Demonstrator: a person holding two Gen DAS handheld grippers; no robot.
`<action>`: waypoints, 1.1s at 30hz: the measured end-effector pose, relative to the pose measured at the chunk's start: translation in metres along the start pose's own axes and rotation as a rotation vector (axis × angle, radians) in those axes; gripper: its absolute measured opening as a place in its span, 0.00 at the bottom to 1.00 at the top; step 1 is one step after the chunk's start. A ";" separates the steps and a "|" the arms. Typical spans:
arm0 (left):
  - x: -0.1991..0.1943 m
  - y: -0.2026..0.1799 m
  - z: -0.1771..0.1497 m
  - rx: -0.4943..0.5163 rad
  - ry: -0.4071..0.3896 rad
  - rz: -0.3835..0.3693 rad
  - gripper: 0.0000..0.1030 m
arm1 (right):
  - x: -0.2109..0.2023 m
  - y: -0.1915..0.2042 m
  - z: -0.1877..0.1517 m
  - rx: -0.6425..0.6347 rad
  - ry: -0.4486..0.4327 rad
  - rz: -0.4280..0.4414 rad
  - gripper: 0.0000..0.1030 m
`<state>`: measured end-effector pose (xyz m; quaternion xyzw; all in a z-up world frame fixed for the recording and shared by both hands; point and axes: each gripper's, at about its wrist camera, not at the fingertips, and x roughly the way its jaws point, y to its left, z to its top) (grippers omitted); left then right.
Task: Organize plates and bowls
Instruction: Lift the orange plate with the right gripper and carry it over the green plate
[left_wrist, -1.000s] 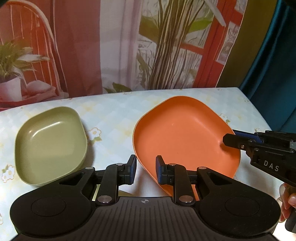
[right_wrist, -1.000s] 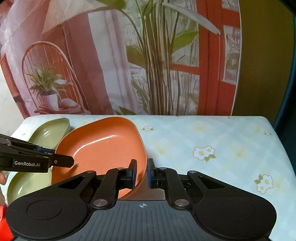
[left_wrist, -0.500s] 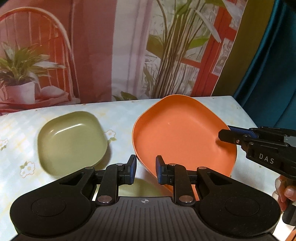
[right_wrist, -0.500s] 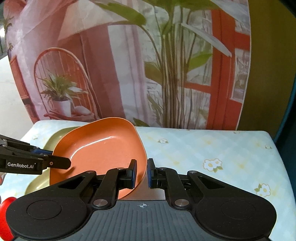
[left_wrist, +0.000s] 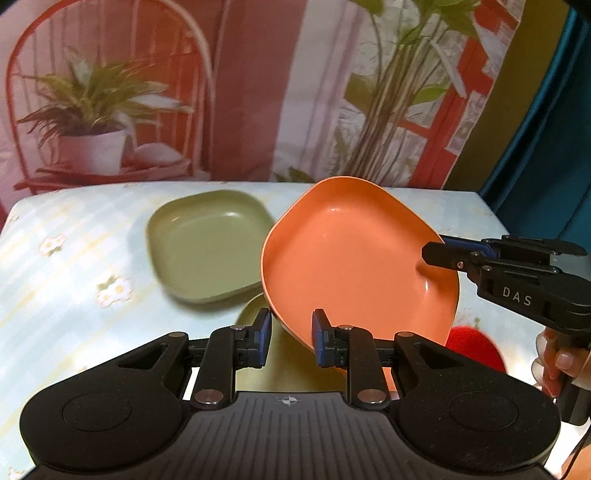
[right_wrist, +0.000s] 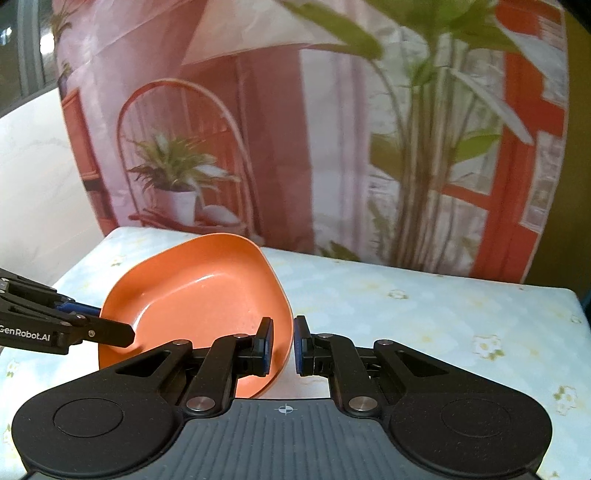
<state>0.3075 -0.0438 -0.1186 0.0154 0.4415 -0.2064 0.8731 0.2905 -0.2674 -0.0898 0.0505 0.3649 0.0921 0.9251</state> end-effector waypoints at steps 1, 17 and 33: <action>-0.001 0.003 -0.003 -0.006 0.005 0.002 0.25 | 0.003 0.004 -0.001 -0.005 0.004 0.005 0.11; 0.011 0.023 -0.039 -0.040 0.094 -0.024 0.28 | 0.044 0.035 -0.018 -0.079 0.085 0.011 0.11; 0.018 0.031 -0.042 -0.059 0.133 -0.049 0.28 | 0.058 0.039 -0.029 -0.113 0.137 0.018 0.09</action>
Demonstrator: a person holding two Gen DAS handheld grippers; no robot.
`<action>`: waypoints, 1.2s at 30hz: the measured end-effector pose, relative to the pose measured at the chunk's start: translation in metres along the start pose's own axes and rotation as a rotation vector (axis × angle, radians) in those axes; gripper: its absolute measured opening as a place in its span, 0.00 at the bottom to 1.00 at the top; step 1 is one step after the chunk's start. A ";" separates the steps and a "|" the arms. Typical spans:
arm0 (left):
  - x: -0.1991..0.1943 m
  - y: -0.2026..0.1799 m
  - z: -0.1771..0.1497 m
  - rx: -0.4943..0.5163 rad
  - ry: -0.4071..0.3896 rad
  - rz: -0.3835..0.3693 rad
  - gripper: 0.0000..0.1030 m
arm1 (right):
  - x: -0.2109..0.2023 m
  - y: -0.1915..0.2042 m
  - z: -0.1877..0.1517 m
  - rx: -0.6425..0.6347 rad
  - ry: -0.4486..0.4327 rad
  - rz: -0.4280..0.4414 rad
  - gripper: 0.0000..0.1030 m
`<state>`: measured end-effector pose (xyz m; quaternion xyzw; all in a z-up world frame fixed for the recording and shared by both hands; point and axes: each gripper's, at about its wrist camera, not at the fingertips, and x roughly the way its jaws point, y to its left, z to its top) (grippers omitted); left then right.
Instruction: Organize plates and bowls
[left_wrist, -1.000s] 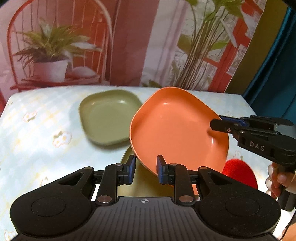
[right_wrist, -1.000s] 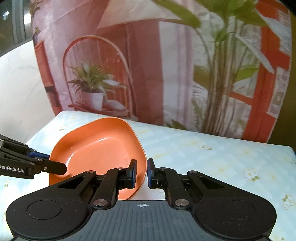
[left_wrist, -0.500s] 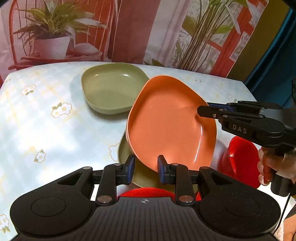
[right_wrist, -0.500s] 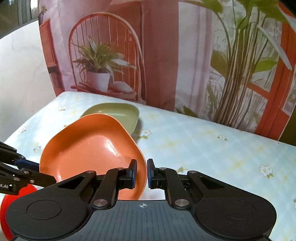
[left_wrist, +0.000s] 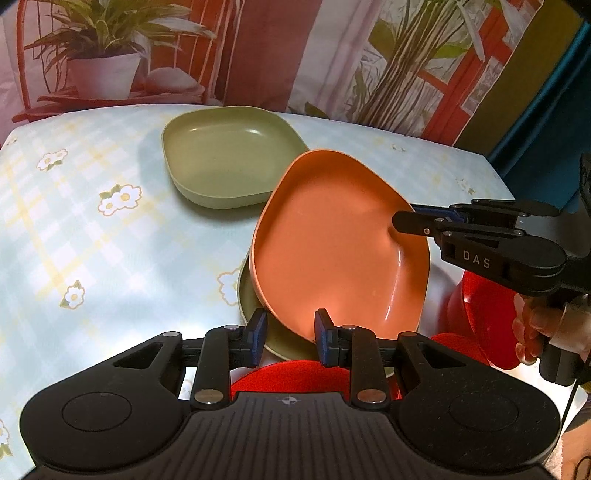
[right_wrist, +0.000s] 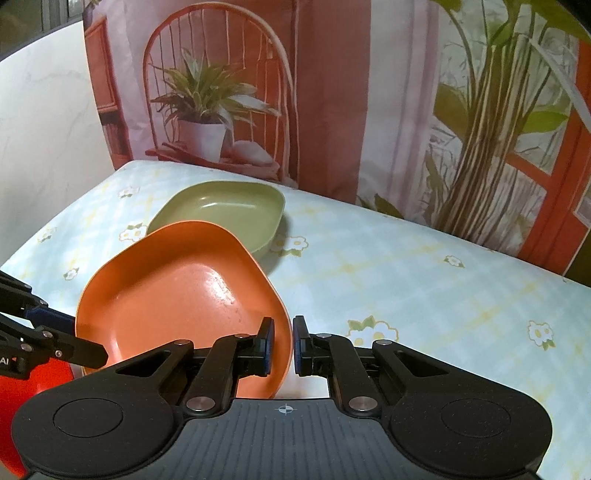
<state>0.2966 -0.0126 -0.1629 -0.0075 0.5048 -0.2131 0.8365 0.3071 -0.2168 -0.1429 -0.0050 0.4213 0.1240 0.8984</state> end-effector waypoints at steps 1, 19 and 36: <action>-0.001 0.000 0.000 0.000 -0.001 0.002 0.28 | 0.000 0.000 0.000 -0.002 0.004 0.000 0.09; -0.007 0.028 0.018 -0.112 -0.066 0.050 0.30 | 0.006 0.004 -0.002 -0.016 0.052 0.001 0.07; -0.010 0.027 0.019 -0.088 -0.096 0.082 0.30 | -0.001 -0.001 -0.001 -0.002 0.058 -0.017 0.18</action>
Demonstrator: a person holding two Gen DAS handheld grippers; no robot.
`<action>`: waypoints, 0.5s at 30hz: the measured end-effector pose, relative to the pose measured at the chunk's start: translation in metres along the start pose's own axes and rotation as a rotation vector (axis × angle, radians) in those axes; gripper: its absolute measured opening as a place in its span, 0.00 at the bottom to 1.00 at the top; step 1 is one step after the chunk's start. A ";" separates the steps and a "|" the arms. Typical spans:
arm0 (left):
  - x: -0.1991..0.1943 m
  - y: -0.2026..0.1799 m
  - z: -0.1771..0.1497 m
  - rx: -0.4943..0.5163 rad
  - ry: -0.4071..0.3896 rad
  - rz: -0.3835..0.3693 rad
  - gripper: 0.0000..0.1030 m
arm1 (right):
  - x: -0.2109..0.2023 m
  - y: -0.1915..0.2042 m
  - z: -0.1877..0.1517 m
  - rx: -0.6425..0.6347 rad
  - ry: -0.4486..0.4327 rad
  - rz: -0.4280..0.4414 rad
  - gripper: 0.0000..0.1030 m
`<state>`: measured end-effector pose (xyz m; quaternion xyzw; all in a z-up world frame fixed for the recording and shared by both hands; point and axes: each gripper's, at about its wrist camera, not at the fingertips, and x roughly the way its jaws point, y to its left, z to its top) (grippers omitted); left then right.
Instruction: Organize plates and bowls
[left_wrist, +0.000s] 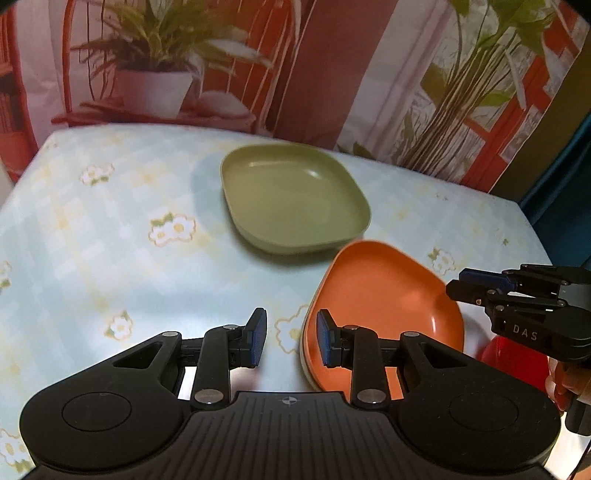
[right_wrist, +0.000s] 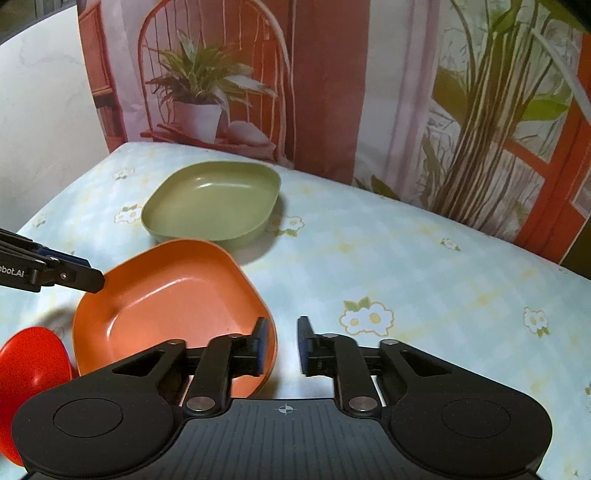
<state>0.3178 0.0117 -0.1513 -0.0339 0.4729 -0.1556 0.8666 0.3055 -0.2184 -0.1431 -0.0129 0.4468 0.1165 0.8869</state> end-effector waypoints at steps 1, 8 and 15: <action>-0.003 -0.001 0.001 0.004 -0.009 0.002 0.30 | -0.002 -0.001 0.001 0.003 -0.005 -0.003 0.19; -0.021 -0.010 0.015 0.037 -0.071 0.025 0.30 | -0.017 -0.010 0.006 0.028 -0.038 -0.015 0.26; -0.034 -0.013 0.032 0.061 -0.122 0.058 0.30 | -0.031 -0.019 0.019 0.036 -0.069 -0.018 0.34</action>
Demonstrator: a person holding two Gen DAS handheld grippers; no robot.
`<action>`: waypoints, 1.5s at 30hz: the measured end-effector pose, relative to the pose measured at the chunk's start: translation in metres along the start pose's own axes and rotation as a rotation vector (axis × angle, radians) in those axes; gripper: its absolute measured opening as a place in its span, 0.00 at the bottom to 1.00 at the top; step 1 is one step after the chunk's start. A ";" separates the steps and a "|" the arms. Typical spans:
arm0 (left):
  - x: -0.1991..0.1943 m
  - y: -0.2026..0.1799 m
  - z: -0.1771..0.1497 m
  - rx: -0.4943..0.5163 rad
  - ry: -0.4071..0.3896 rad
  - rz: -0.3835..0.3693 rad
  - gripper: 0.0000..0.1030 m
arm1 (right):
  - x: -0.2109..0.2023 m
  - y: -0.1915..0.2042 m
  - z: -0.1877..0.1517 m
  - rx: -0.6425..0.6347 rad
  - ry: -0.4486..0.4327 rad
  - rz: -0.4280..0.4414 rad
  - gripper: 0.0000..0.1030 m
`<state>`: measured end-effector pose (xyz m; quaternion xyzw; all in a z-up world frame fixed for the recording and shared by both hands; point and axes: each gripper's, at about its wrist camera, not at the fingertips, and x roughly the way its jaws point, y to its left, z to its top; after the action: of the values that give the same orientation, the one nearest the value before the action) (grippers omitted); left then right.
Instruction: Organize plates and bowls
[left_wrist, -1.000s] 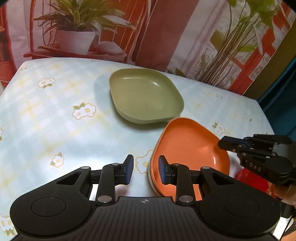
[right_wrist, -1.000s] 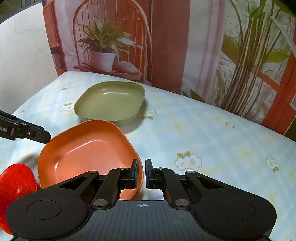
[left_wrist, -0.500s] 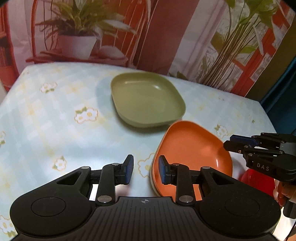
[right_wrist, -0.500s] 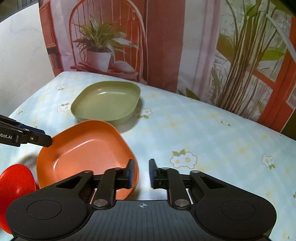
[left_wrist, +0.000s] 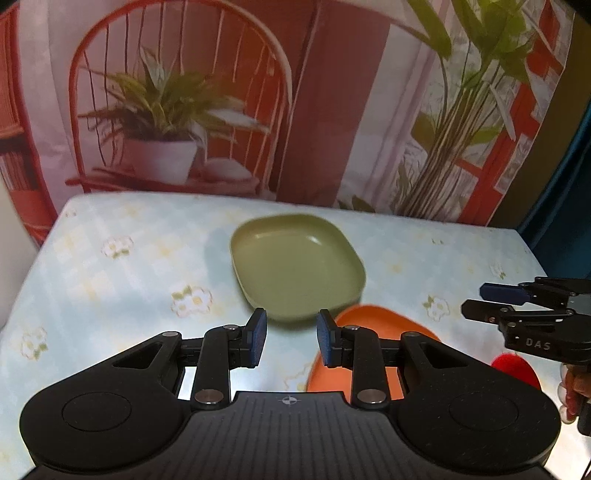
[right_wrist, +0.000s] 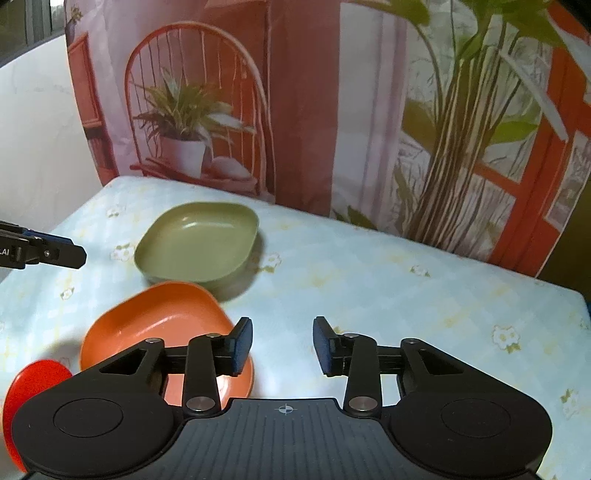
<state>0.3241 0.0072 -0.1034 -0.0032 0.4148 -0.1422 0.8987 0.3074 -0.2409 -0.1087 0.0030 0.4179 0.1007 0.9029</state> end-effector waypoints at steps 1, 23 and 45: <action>-0.001 0.000 0.003 0.004 -0.006 0.007 0.30 | -0.002 -0.001 0.003 0.002 -0.005 -0.001 0.35; 0.011 0.038 0.054 0.005 -0.117 0.112 0.35 | 0.022 -0.002 0.090 0.021 -0.102 0.008 0.46; 0.108 0.060 0.038 -0.105 0.053 0.002 0.42 | 0.149 0.024 0.073 0.045 0.060 0.094 0.47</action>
<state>0.4340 0.0331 -0.1659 -0.0461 0.4455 -0.1193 0.8861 0.4521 -0.1839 -0.1719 0.0398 0.4464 0.1334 0.8839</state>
